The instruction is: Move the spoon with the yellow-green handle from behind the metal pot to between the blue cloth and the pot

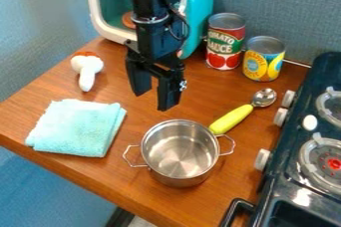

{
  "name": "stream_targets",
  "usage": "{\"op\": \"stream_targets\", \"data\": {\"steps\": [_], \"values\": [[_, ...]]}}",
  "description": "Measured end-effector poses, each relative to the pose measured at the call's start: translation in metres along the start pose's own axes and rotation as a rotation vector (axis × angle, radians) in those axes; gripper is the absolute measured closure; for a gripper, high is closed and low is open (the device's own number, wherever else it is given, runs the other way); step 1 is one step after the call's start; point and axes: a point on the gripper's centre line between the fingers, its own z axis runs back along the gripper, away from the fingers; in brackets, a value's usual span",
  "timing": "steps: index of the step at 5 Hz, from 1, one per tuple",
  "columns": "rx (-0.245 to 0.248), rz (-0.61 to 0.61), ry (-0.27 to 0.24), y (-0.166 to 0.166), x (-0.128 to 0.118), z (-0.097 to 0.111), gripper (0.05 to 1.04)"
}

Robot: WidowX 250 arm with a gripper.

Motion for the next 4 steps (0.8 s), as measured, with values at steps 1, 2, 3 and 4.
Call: {"op": "stream_targets", "data": {"steps": [1,2,3,4], "values": [[-0.010,0.003,0.034,0.000,-0.003,-0.010,0.087],[0.009,0.030,0.011,-0.009,0.017,-0.011,0.087],[0.020,0.015,-0.017,-0.025,0.034,-0.005,0.087],[0.020,0.025,-0.043,-0.025,0.045,0.003,0.087]]}}
